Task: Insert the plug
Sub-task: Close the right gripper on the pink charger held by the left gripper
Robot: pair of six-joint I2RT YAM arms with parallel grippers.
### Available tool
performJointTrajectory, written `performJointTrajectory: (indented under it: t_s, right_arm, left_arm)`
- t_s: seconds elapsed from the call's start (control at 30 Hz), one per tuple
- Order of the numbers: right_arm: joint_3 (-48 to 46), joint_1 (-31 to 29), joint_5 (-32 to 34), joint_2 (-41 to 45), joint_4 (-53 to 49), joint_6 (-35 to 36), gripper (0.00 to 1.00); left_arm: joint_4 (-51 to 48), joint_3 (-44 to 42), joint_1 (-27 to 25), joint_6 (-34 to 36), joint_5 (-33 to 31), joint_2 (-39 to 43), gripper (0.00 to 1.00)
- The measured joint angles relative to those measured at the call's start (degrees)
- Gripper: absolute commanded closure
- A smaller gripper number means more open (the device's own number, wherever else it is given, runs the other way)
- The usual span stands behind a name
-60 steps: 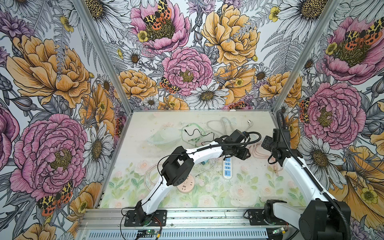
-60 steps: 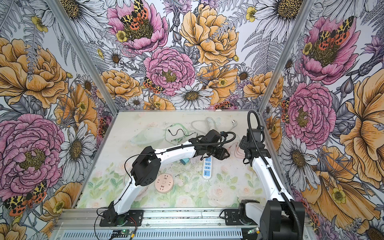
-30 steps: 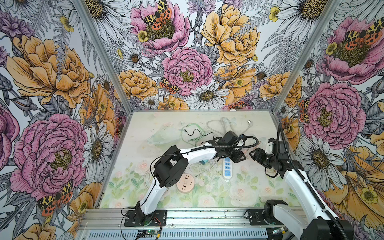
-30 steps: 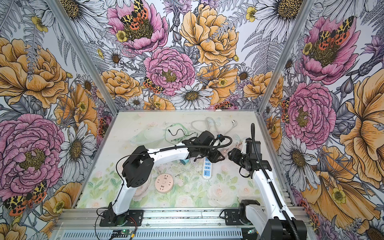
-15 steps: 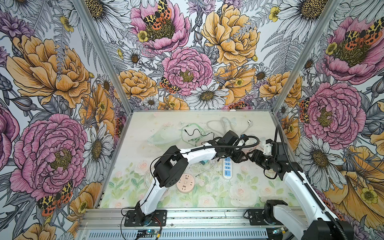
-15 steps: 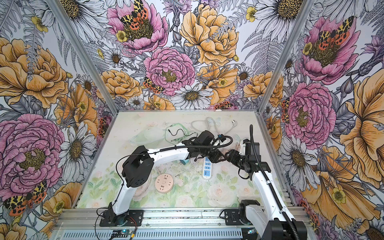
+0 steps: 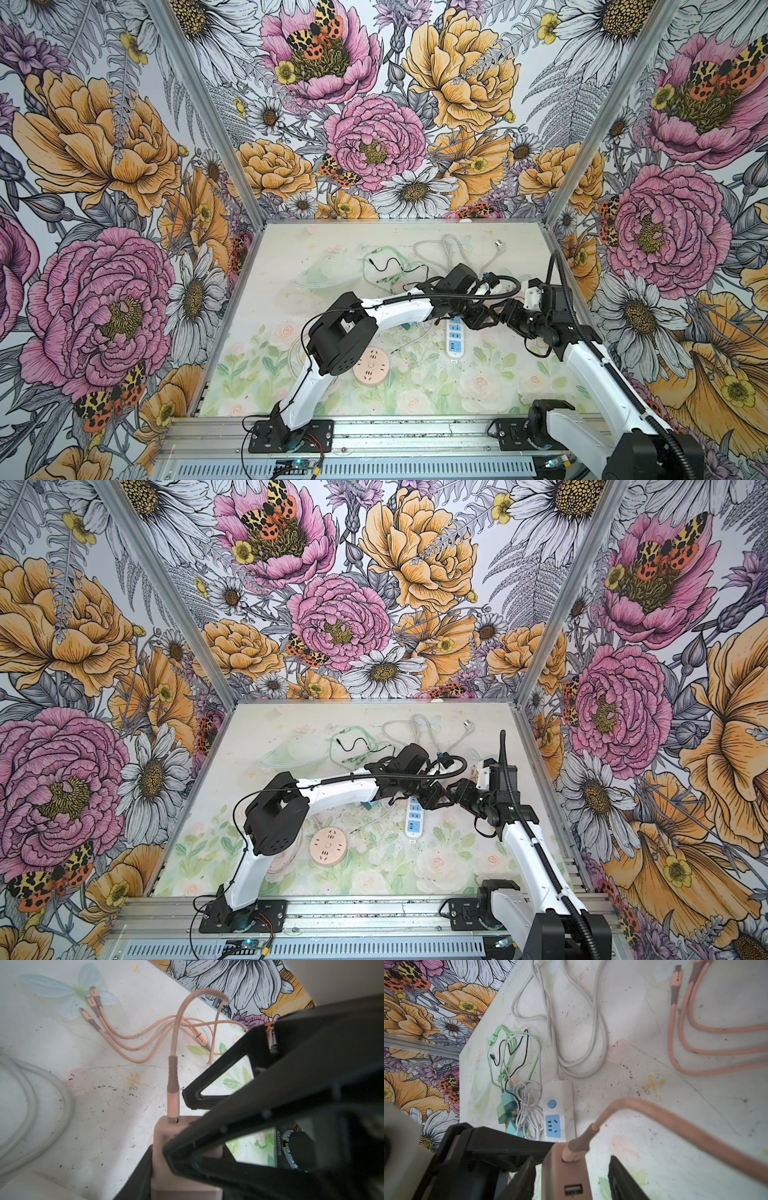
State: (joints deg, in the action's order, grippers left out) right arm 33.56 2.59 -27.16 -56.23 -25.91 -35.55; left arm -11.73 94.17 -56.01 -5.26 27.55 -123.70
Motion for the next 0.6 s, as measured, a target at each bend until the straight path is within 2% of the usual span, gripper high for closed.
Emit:
performJointTrajectory:
  t_s: [0.3, 0.5, 0.6]
  right_arm:
    - [-0.52, 0.09, -1.36, -0.07, 1.73, -0.50, 0.80]
    - [-0.70, 0.07, -1.86, -0.04, 1.90, -0.44, 0.83]
    - [-0.85, 0.07, -1.99, -0.04, 1.95, -0.44, 0.88]
  left_arm:
    - [1.73, -0.74, 0.20, 0.13, 1.27, 0.02, 0.62]
    - [2.03, -1.16, 0.26, 0.15, 1.68, 0.20, 0.62]
    - [2.56, -1.64, 0.26, 0.17, 1.75, 0.28, 0.56]
